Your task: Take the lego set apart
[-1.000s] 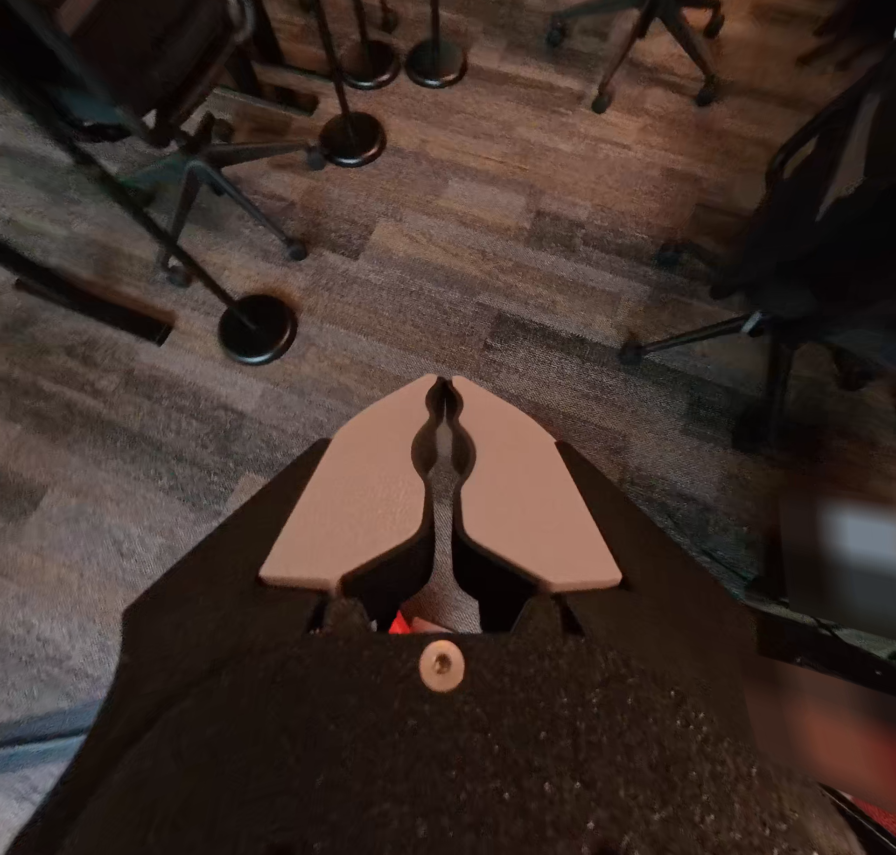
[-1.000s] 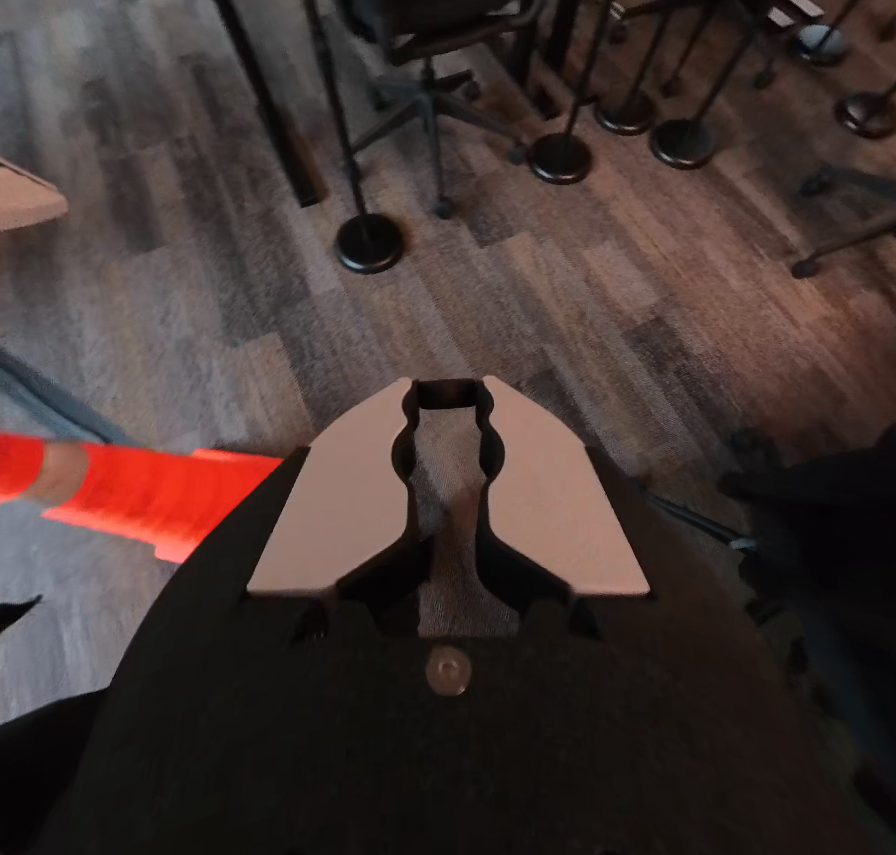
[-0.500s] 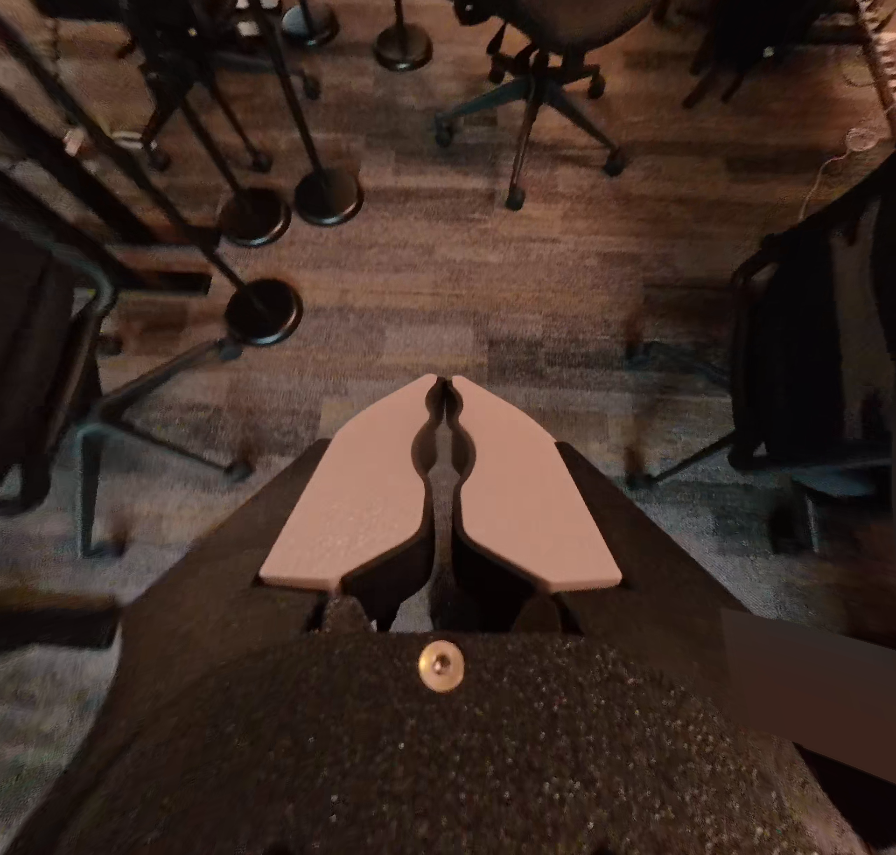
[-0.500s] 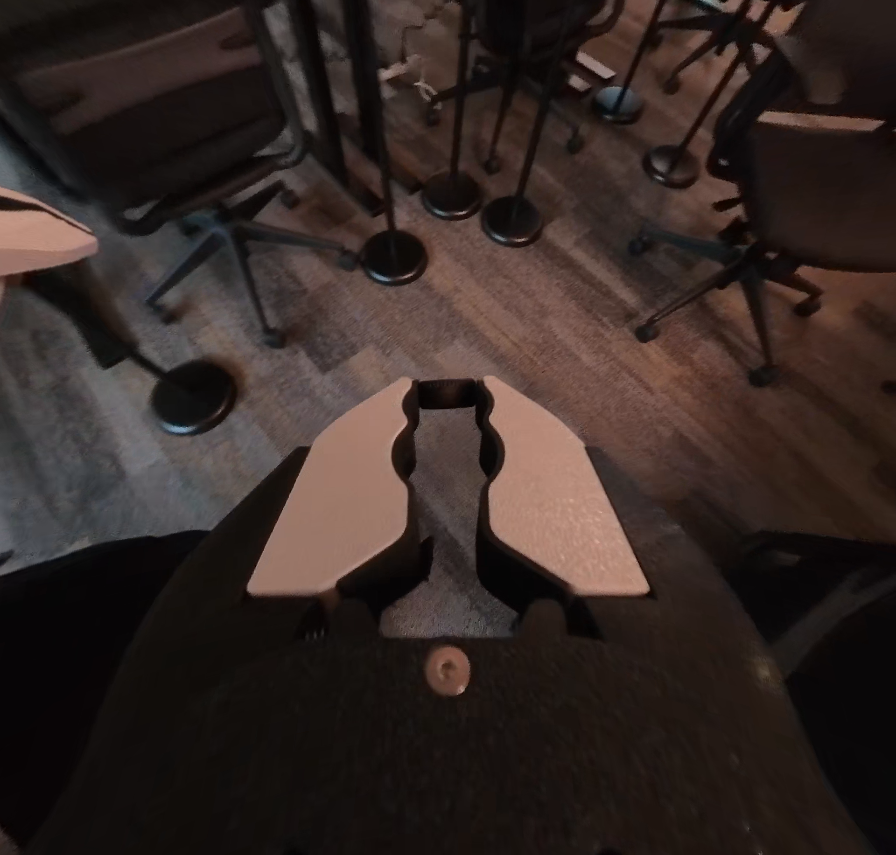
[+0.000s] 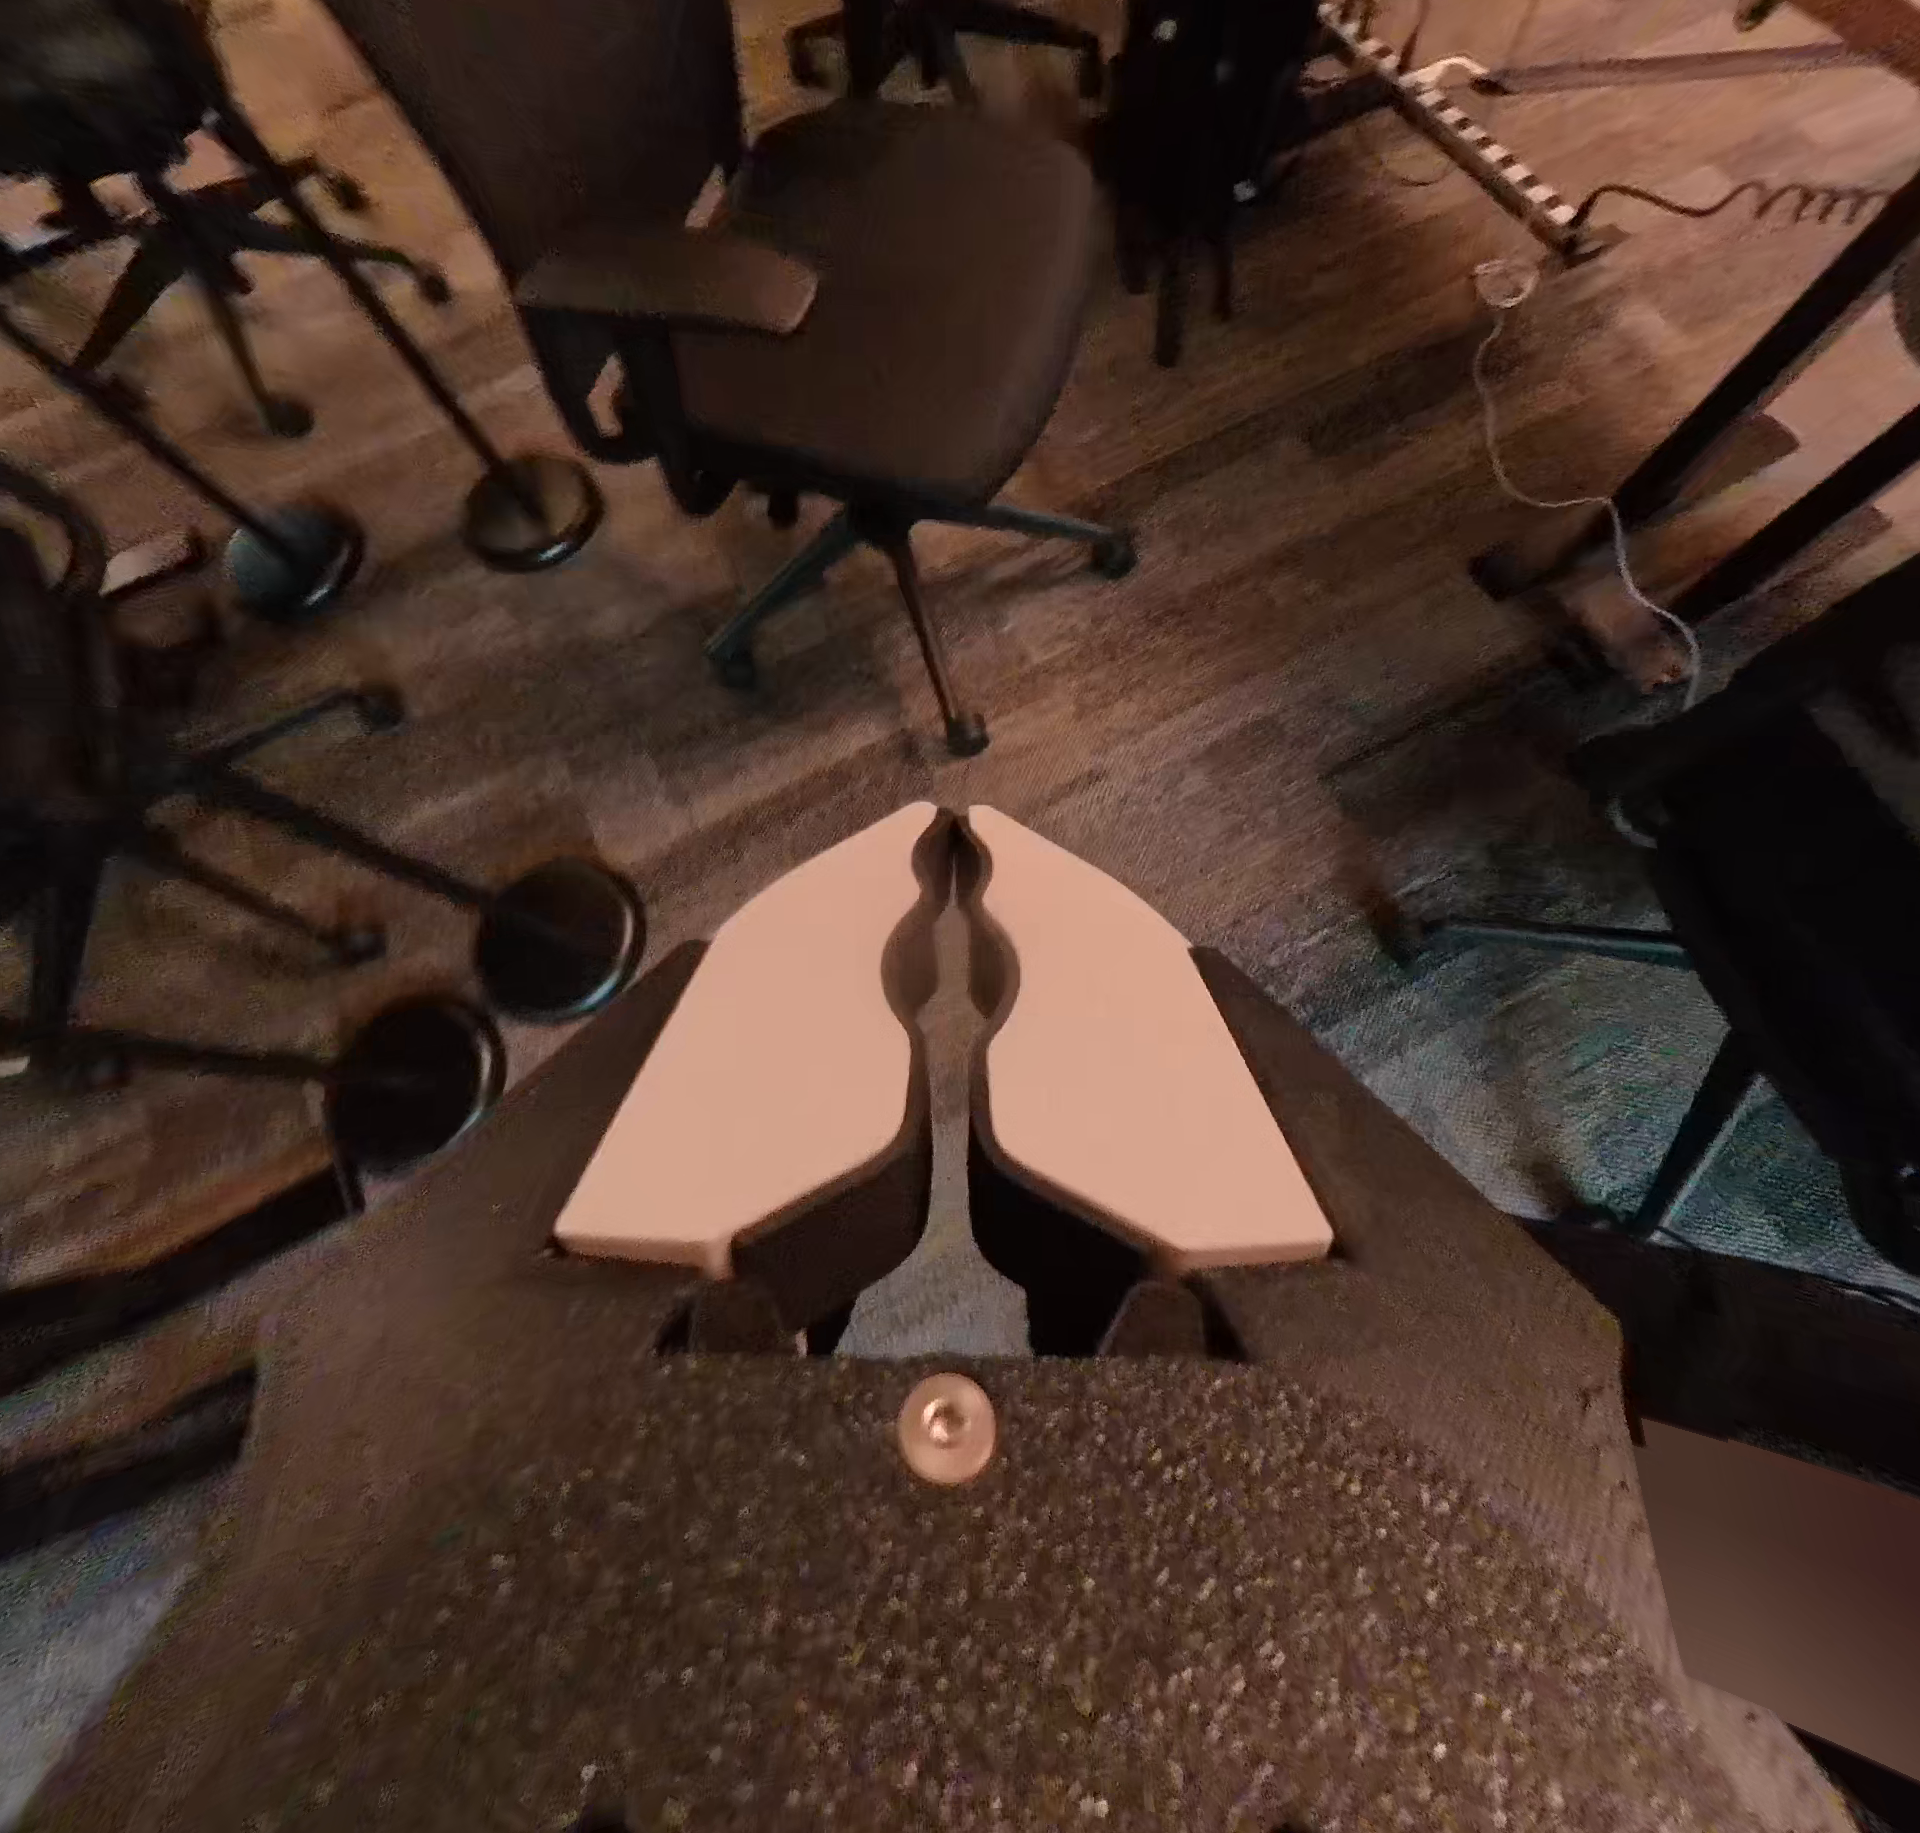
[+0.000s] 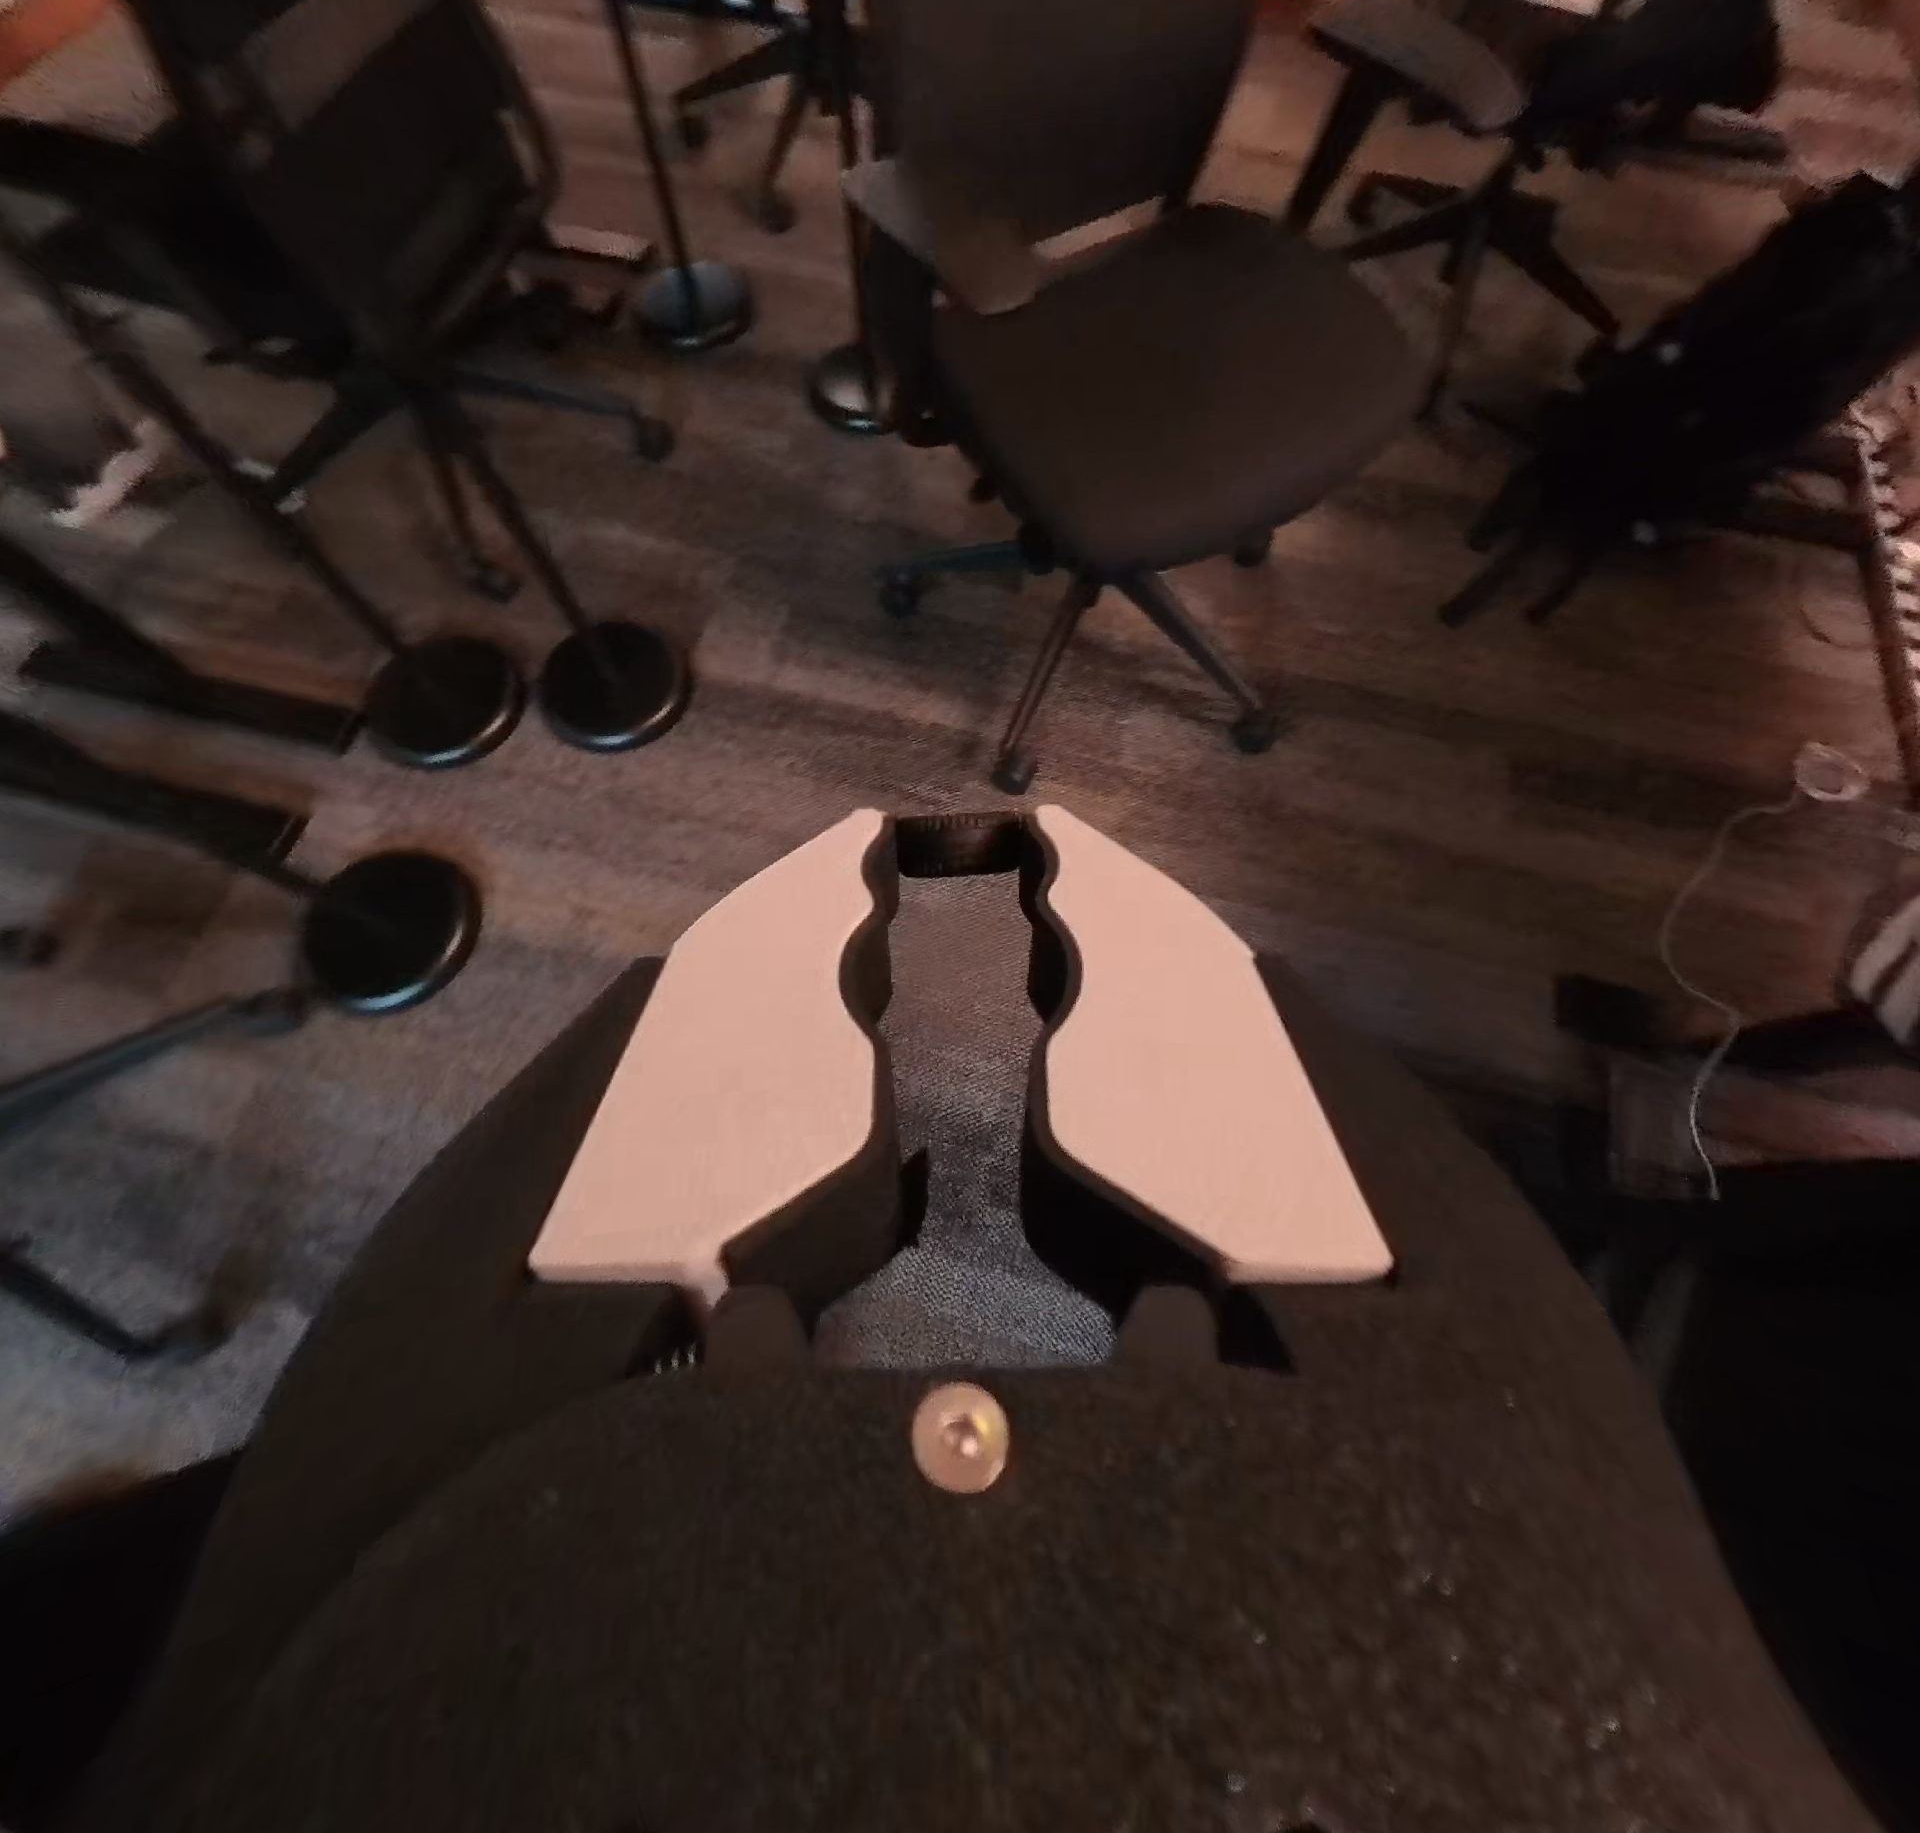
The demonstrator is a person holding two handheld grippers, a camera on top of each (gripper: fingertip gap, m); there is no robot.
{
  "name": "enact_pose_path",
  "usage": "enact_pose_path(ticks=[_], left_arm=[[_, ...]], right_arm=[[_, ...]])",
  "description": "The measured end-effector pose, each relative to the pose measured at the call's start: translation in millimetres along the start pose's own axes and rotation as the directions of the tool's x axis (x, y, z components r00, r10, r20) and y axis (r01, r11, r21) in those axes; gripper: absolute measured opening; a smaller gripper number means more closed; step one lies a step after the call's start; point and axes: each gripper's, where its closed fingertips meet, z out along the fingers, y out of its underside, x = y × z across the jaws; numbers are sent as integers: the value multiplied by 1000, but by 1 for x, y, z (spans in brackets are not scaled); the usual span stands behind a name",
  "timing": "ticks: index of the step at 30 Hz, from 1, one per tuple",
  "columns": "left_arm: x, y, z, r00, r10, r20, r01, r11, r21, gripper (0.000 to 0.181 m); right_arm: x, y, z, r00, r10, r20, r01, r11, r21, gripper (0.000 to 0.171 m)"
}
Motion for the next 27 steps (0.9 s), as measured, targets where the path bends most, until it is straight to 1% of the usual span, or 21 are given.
enact_pose_path(ticks=[4,7,9,12,14,16,18,21,24,27], left_arm=[[-6,-65,101,994,67,-84,-67,998,-4,0],[-4,-111,185,988,98,-116,-98,995,-1,0],[2,-146,241,984,114,-134,-115,993,1,0],[23,-214,319,970,133,-202,-138,990,-9,0],[43,-275,366,954,168,-247,-166,986,28,0],[66,-333,413,929,236,-284,-225,972,71,0],[94,-386,458,904,262,-337,-240,965,106,0],[148,-457,526,844,318,-431,-276,948,159,0],[209,-515,595,760,410,-504,-343,912,225,0],[276,-562,672,661,479,-578,-373,878,301,0]], right_arm=[[69,-30,63,989,99,-108,-100,995,1,22],[129,-44,125,972,172,-161,-171,985,22,22],[175,-61,170,961,199,-191,-194,980,47,22],[250,-100,229,953,212,-217,-202,977,68,22],[302,-134,255,945,224,-237,-210,974,84,22],[353,-164,273,936,205,-286,-188,978,85,22],[403,-191,283,916,219,-335,-196,975,102,22],[480,-214,292,867,251,-431,-214,968,132,22],[552,-217,300,789,316,-526,-266,949,171,22],[617,-203,319,693,363,-623,-310,930,197,22]])
